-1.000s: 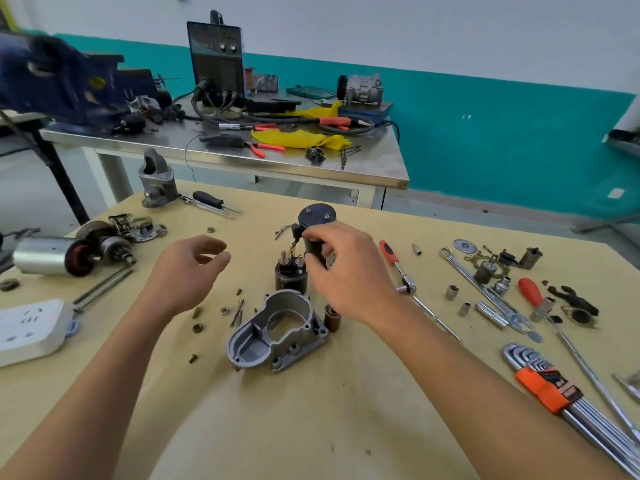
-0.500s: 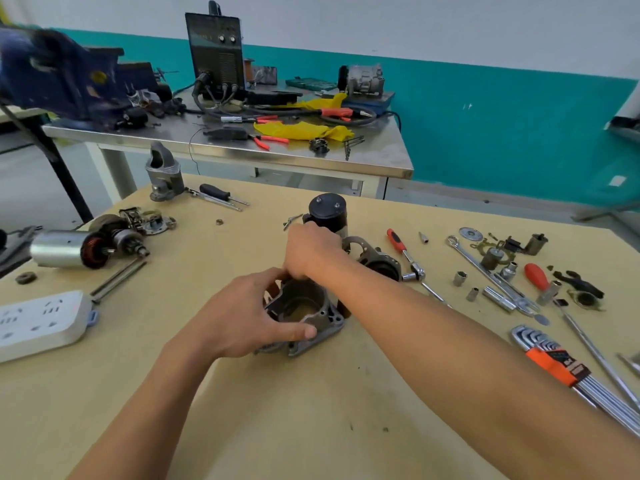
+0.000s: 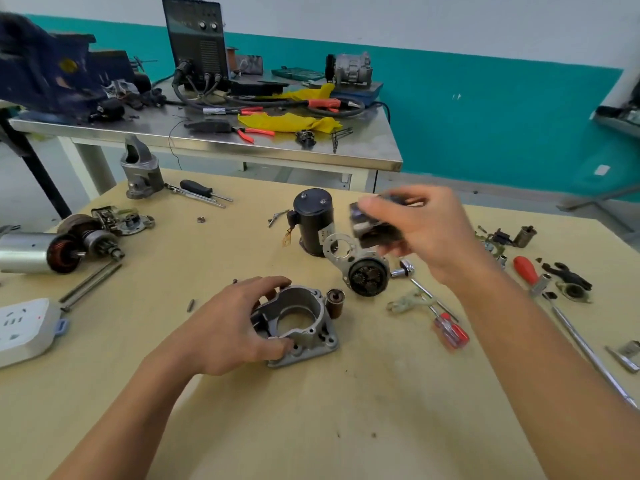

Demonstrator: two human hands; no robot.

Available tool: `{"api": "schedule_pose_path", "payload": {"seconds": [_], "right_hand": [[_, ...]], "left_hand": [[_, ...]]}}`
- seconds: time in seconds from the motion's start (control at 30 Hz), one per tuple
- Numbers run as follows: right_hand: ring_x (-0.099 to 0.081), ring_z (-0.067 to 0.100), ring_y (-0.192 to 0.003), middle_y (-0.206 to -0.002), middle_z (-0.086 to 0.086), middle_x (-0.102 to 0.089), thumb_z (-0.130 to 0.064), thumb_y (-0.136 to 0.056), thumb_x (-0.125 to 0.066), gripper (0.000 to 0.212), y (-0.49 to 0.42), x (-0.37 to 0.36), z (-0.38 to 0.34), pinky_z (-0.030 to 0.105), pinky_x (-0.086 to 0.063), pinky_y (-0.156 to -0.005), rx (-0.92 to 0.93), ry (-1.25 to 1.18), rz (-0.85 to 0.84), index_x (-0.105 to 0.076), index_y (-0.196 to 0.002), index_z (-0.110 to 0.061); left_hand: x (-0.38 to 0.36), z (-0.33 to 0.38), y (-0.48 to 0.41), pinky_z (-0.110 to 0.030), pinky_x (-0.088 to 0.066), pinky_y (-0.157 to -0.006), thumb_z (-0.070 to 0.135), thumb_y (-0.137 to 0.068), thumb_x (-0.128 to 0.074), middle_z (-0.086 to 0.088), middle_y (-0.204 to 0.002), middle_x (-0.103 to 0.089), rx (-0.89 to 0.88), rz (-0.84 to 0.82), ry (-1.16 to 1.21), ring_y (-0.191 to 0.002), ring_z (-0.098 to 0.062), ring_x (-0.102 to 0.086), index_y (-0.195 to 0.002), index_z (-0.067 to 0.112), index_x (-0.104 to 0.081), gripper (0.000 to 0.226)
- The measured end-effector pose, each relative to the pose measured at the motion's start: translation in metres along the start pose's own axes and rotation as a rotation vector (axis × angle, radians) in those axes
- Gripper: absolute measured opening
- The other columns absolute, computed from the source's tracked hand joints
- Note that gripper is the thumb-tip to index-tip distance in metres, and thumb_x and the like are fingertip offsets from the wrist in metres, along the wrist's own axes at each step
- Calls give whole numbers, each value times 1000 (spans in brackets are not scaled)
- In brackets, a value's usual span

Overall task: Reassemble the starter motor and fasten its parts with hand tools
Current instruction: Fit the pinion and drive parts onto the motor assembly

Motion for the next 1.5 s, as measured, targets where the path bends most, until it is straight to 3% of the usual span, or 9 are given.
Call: {"api": "schedule_pose_path", "payload": {"seconds": [0.13,0.3,0.5,0.67,0.83,1.03,1.27,1.37,1.5], "right_hand": [[-53,18,-44,-67,6,-69,-50,-61,-80,43,13,49,26,20,-37,-37,-153,-330,97,-73,-82,-13],[-58,13,-55,-78,3,-71,-43,-74,-73,19,43,76,71,20,-46,-44,-312,-650,31,-79,-74,-25],[-74,29,-70,-90,17,-74,-36,-55,-96,53,72,78,101,24,-59,-51,-336,-874,-216,-78,-96,-8],[-73,36,-90,-109,20,-71,-23,-69,-91,50,81,74,97,32,-62,-67,-237,-1003,-508,-72,-113,-9],[-69,38,-100,-121,19,-66,-14,-71,-88,77,82,69,96,37,-61,-78,-183,-1057,-607,-45,-134,-7],[-71,31,-95,-108,14,-71,-19,-56,-97,61,80,74,95,37,-62,-73,-101,-915,-441,-73,-112,-14],[-67,14,-75,-90,2,-74,-11,-60,-89,55,80,68,90,15,-50,-60,23,-312,-13,-70,-111,-7],[-72,7,-81,-92,-9,-76,-18,-60,-95,53,84,62,85,16,-54,-69,111,-99,60,-73,-109,-16],[-70,0,-88,-97,-23,-72,-39,-54,-89,55,91,47,80,10,-52,-73,186,121,120,-71,-106,-37]], "left_hand": [[13,8,-7,-27,-44,-102,38,-73,-78,11,-135,-54,42,-39,-54,-119,-9,-52,-148,38,-36,86],[24,50,-39,-26,-39,-94,42,-82,-73,11,-137,-54,1,134,-131,-119,-9,-50,-147,34,-41,73],[-1,82,-108,-37,-49,-87,28,-95,-56,-8,-122,-66,88,137,-269,-103,-27,-59,-132,13,-56,40],[-16,85,-127,-23,-36,-54,26,-94,-65,1,-82,-64,114,255,-150,-68,-9,-54,-107,10,-70,21],[-30,106,-116,-28,-47,-61,26,-90,-71,2,-80,-69,9,403,-12,-75,-15,-63,-92,17,-75,10],[-37,128,-101,-35,-58,-65,28,-87,-72,8,-73,-69,-49,452,62,-68,-10,-64,-84,20,-76,10],[-32,140,-73,-26,-50,-60,30,-81,-75,16,-64,-66,-80,331,53,-70,-8,-63,-74,23,-78,10],[-35,143,-64,-16,-39,-51,31,-84,-73,14,-60,-66,-73,305,58,-59,0,-59,-73,22,-78,15],[-36,146,-60,-19,-33,-41,34,-96,-59,4,-43,-56,-2,253,122,-42,-12,-46,-61,13,-70,42]]}}
Point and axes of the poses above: each hand's wrist, its own y-axis away from the middle knuckle, its own x-axis out of the back of the hand, z = x × y, the point moved 2 cm from there along -y, towards the middle knuckle
